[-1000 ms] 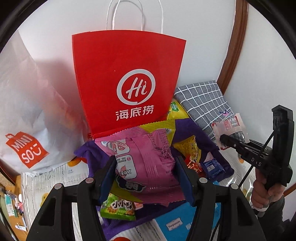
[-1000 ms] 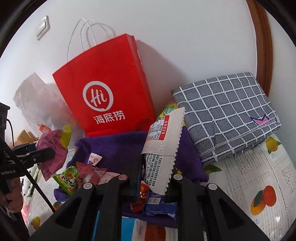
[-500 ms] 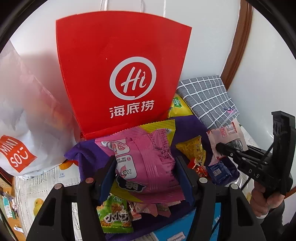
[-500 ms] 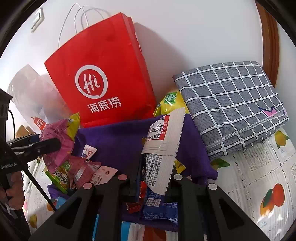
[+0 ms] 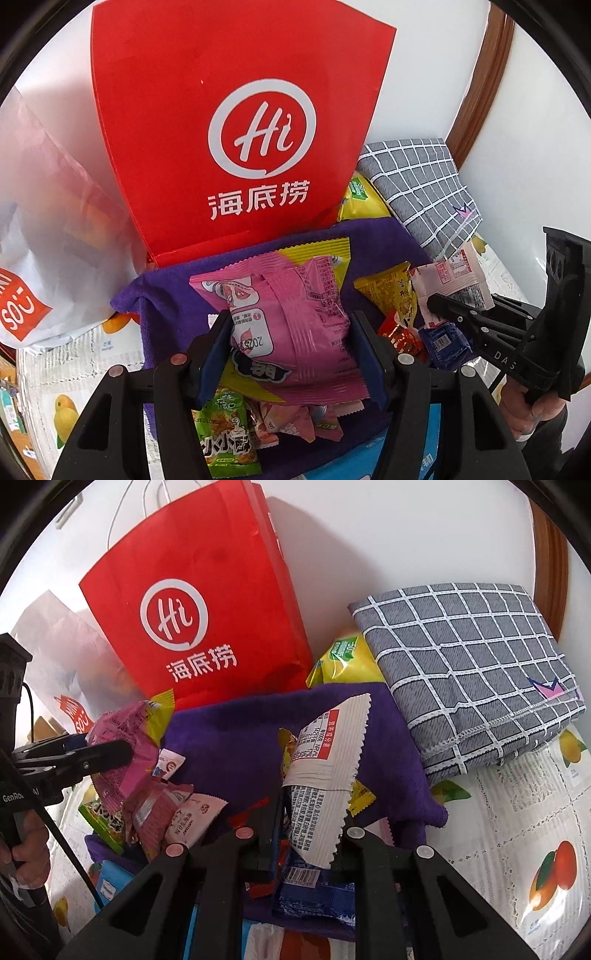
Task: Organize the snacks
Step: 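Lower both packets onto the purple towel and open both tools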
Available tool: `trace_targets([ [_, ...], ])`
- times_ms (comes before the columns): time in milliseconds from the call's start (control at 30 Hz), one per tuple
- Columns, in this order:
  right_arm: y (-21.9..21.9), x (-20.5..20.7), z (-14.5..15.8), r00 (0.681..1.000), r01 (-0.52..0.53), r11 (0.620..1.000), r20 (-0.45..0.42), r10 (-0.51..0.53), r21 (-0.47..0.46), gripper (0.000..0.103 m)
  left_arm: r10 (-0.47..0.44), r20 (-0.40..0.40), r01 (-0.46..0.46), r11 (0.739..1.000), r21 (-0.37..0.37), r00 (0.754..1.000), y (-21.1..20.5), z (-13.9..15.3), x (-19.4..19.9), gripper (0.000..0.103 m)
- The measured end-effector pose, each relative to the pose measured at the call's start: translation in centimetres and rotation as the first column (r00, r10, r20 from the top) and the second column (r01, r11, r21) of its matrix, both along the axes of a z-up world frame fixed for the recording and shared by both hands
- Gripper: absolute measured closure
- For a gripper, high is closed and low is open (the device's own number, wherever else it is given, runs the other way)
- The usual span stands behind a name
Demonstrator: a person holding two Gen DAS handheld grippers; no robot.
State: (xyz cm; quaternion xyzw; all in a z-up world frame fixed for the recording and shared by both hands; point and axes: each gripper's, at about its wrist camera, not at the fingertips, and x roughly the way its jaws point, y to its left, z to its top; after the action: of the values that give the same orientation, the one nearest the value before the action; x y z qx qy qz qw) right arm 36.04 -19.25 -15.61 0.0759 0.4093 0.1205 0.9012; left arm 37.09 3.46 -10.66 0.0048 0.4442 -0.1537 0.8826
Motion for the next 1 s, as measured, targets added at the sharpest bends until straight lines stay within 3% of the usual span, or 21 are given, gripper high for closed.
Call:
trace_targets([
  [567, 0.5, 1.0, -1.0, 0.999, -0.001, 0.998, -0.039, -0.001, -0.067, 0.082, -0.045, -0.057, 0.048, 0.998, 0.049, 0.997, -2.3, -2.1, 0.8, 0.042],
  [1000, 1.0, 0.9, -1.0, 1.0, 0.007, 0.993, -0.026, -0.01, -0.122, 0.082, -0.046, -0.082, 0.05, 0.998, 0.043, 0.996, -2.9, -3.0, 1.4, 0.041],
])
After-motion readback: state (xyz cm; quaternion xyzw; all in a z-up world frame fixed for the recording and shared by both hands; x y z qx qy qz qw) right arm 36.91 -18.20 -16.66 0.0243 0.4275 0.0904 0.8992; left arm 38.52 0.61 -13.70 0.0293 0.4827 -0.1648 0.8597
